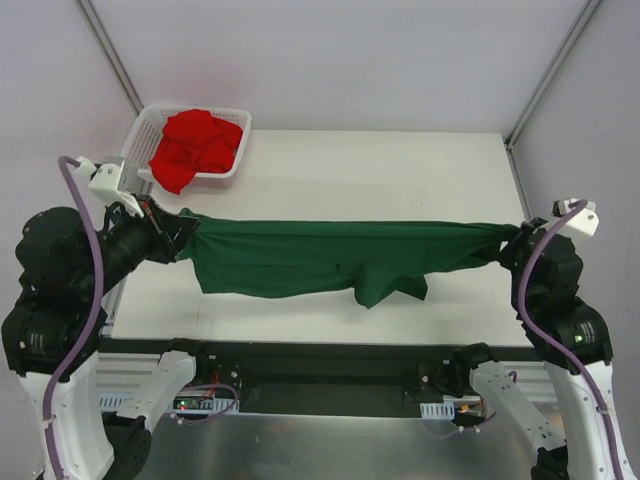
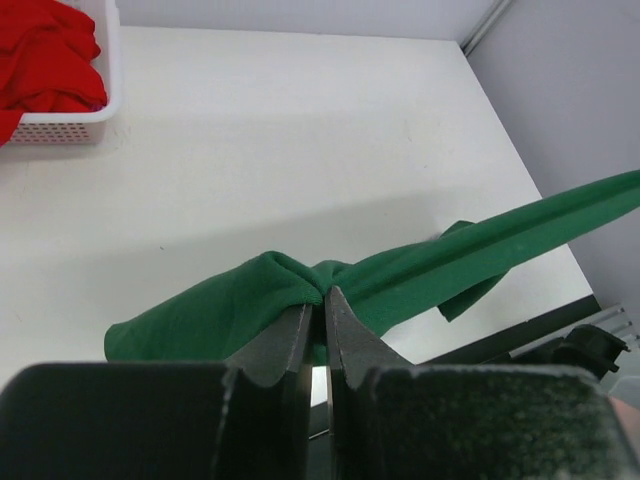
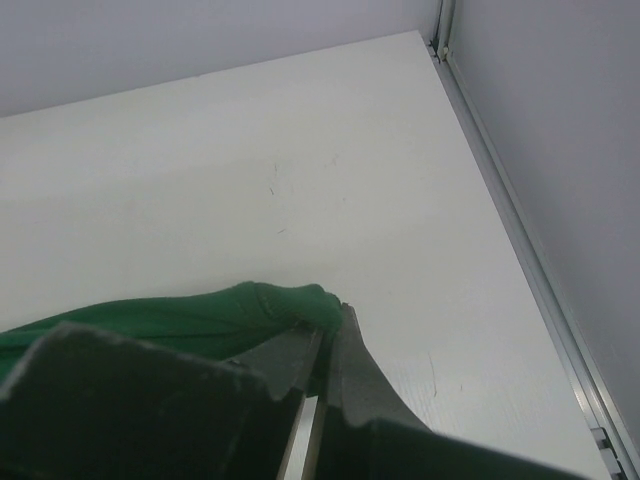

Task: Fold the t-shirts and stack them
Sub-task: Flatten out the tshirt

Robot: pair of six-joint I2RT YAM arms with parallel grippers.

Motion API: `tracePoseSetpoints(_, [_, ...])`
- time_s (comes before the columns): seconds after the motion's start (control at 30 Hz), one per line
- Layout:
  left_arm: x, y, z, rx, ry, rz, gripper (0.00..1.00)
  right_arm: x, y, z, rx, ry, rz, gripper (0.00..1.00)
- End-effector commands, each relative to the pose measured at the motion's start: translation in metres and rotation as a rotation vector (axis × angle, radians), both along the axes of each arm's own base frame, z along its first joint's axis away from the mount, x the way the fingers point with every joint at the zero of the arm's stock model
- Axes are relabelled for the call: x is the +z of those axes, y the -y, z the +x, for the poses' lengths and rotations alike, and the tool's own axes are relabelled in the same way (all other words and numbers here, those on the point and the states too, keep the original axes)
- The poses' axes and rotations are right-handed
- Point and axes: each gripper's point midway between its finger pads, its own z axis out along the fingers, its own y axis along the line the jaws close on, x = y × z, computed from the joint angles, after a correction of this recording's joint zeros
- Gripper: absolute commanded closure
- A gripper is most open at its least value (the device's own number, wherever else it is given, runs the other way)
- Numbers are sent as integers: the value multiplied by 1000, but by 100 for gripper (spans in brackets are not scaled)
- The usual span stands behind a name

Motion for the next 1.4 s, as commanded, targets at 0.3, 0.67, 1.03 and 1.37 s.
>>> tracePoseSetpoints(0.3, [92,-57,-88,276,466,0,97,72,52,-69,-149,254,-88,99])
tracePoseSetpoints(0.67, [88,-62,-33,326,446,40,96,56,43,-24,-162,165,-139,99])
tracePoseSetpoints(1.03, [-189,-31,233,268,-180,165,98,-120,-19,100,-150,-376,-59,99])
tracePoseSetpoints(1.37, [-278,-19,322,282,-366,243,69,-159,-49,129,-79,-528,-100,99])
